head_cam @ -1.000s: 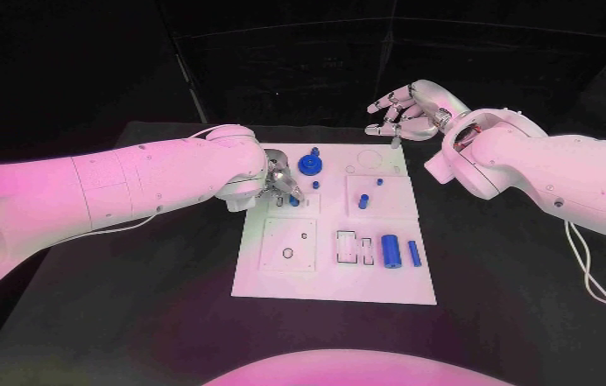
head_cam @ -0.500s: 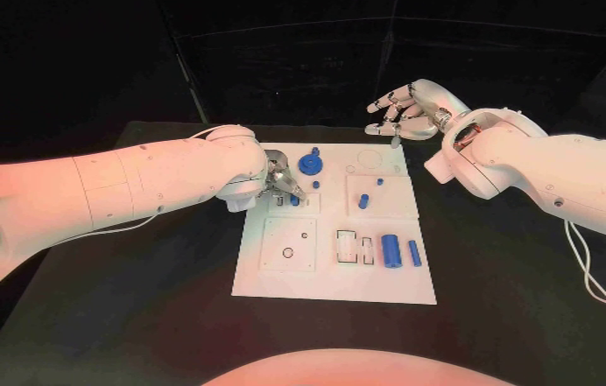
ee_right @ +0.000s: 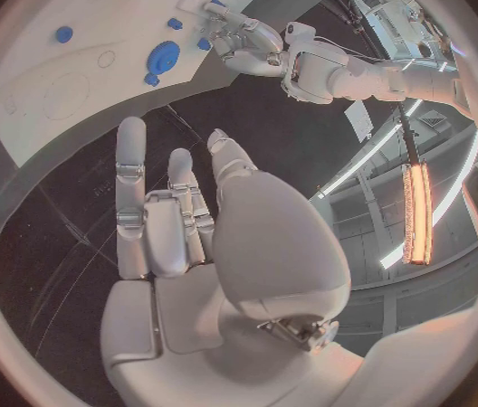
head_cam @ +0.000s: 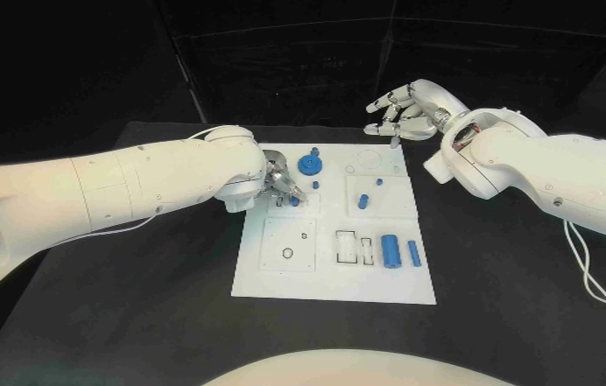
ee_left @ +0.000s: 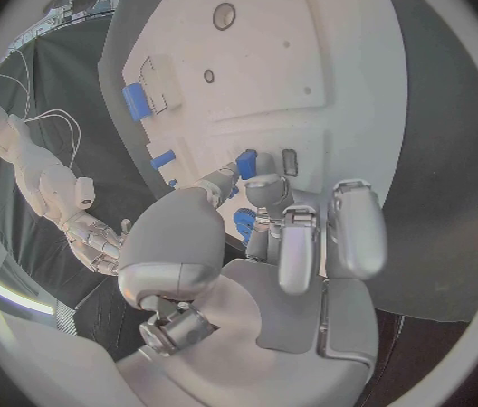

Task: Assemble the parts on the task board

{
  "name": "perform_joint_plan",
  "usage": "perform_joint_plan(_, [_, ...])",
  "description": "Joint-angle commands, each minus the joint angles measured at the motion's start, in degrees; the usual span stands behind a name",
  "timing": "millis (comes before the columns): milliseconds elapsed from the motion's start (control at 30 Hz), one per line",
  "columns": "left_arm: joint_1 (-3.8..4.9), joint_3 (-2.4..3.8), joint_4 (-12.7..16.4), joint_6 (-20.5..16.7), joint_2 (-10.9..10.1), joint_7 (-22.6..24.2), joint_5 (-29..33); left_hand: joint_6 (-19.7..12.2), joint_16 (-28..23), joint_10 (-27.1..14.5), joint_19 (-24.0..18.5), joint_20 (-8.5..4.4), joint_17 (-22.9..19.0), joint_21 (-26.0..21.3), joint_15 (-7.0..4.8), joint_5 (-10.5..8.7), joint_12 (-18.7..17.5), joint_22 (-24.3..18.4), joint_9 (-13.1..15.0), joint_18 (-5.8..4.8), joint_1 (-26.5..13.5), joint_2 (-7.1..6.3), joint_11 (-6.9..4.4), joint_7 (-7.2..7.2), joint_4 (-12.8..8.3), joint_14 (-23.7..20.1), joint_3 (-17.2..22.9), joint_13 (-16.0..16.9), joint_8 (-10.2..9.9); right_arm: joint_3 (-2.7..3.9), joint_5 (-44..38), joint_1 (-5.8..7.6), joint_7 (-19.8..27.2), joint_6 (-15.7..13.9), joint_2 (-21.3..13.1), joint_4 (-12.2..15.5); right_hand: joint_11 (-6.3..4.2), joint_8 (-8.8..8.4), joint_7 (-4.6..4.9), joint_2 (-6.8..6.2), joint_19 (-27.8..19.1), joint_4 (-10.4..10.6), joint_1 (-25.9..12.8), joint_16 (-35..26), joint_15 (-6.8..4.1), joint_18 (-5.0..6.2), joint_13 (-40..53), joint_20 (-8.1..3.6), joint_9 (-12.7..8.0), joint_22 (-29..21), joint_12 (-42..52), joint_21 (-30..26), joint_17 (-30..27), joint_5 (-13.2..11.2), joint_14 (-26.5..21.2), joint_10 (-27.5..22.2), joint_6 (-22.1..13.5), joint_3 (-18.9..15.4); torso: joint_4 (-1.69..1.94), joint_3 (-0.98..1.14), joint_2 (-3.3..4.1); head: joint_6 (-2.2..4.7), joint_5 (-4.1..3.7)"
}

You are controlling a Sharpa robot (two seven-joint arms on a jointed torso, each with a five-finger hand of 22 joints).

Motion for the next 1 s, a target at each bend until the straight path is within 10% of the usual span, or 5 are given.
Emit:
perform_joint_plan(33, [0.05,0.02,0.38,-0.2,-0.24,-0.6,0.08,0.5,0.36,0.12,0.32,-0.02,15.09,0.14,-0.47,-0.1,0.31,0.13,0.03,-0.95,-0.12,-0.58,-0.25,-0.05,0.52,6.05,-1.61,-0.04,0.38,0.05,0.11,0.12,0.71,0.12,-0.02,0.14,0.0,0.23,-0.07,-0.45,0.56,0.4,0.1,-0.22,0.24,0.28,-0.11,-0.05,-0.04,-0.12,0.03,-0.5,-0.07,0.21,0.14,-0.29,-0.51,-0.19,-0.01,-0.01,0.01,0.0,-0.06])
perform_joint_plan(433, [0.38,0.26,2.23,-1.13,-1.93,-0.64,0.07,0.57,0.36,0.15,0.31,-0.1,15.09,0.0,-0.53,-0.13,0.39,0.15,-0.01,-0.93,0.07,-0.9,-0.3,-0.13,1.47,6.05,-4.81,-0.11,0.47,0.05,0.17,0.12,0.78,0.13,0.02,-0.08,0.02,0.27,-0.06,-0.48,0.6,0.51,0.03,-0.22,0.26,0.28,-0.15,-0.04,-0.04,-0.17,0.06,-0.59,-0.07,0.24,0.13,-0.3,-0.55,-0.25,0.04,0.03,-0.01,0.16,-0.07])
perform_joint_plan(833, [1.87,4.52,3.85,-0.92,-4.61,-0.76,0.07,0.17,0.36,-0.21,0.05,-0.14,15.09,-0.59,-0.54,-0.14,0.02,-0.28,-0.16,-0.79,1.0,-0.99,-0.27,-0.06,2.62,6.05,-8.97,-0.7,0.33,0.05,0.27,0.12,0.76,0.28,0.0,-0.4,0.03,0.31,-0.05,-0.47,0.65,0.66,-0.04,-0.34,0.28,0.28,-0.21,-0.02,-0.04,-0.26,0.12,-0.72,-0.23,0.29,0.06,-0.3,-0.6,-0.32,0.01,0.06,-0.04,0.57,-0.11])
perform_joint_plan(1000, [3.54,5.34,1.74,1.33,-5.02,-0.84,0.07,-1.58,0.36,-1.42,-0.62,0.21,15.09,-1.79,-0.05,-0.08,-1.26,-1.37,-1.1,-0.54,2.81,-0.37,0.37,0.77,3.21,6.05,-11.6,-2.31,-1.26,0.05,0.28,0.12,0.66,0.4,-0.03,-0.48,0.03,0.32,-0.04,-0.46,0.67,0.67,-0.04,-0.3,0.28,0.28,-0.22,-0.02,-0.04,-0.26,0.14,-0.73,-0.18,0.3,0.07,-0.3,-0.6,-0.32,0.08,0.12,-0.06,0.77,0.0])
